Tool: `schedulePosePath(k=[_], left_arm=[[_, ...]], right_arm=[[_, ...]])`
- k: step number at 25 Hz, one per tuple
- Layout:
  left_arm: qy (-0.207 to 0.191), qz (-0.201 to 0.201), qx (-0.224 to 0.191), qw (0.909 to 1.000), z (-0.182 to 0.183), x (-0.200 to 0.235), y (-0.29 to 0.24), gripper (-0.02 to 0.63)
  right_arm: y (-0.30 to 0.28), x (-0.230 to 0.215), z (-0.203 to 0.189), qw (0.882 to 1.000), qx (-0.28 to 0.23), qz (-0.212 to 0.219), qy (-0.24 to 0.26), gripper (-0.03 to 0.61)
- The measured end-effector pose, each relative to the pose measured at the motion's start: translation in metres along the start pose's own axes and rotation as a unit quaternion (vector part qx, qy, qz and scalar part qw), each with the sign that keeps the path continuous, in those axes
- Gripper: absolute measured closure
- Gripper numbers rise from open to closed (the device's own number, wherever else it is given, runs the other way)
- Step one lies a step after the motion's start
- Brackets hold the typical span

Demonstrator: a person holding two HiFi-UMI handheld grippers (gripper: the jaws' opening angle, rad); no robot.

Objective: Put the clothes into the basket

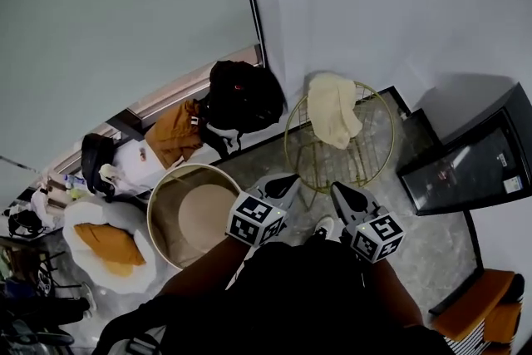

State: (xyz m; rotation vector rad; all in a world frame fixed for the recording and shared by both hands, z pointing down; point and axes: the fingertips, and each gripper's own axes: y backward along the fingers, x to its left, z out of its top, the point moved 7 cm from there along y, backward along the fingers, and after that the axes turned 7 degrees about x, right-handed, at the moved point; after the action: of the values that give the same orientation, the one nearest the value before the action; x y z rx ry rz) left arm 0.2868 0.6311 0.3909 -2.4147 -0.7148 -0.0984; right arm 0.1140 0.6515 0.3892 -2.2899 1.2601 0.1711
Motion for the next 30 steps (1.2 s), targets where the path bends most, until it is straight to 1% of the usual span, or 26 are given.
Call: schedulePosePath(k=[6,12,15,17,20,22,26,30], left_arm=[[0.009,0.016,0.001,0.9998,0.030,0.001,-0.047,0.611],[0.016,0.022,0.001,0.9996,0.046,-0.004,-0.097,0.611],[0.000,0.023,0.017,0.9996,0.049,-0.005,-0.106,0.611],[-0.002,0.026,0.028,0.9993,0.049,0.001,-0.109,0.611],[0.011,0.026,0.036,0.9990,0.051,0.018,-0.116,0.611],[0.009,0.020,0.041,0.9989,0.053,0.028,-0.120,0.611],[-0.002,0.001,0.051,0.9987,0.065,0.051,-0.129,0.611],[-0.034,-0.012,0.057,0.9977,0.078,0.077,-0.144,0.611]], right_arm=[[-0.006,-0.056,0.020,1.000,0.000,0.027,-0.005,0.565],[-0.007,-0.108,0.015,0.999,0.010,0.028,-0.016,0.565],[-0.012,-0.119,0.010,0.999,0.019,0.031,-0.034,0.565],[-0.016,-0.122,0.010,0.999,0.022,0.032,-0.038,0.565],[-0.027,-0.131,0.013,0.998,0.021,0.025,-0.045,0.565],[-0.034,-0.134,0.015,0.998,0.022,0.018,-0.048,0.565],[-0.051,-0.140,0.027,0.999,0.020,-0.007,-0.046,0.565],[-0.070,-0.152,0.039,0.998,0.014,-0.038,-0.043,0.565]])
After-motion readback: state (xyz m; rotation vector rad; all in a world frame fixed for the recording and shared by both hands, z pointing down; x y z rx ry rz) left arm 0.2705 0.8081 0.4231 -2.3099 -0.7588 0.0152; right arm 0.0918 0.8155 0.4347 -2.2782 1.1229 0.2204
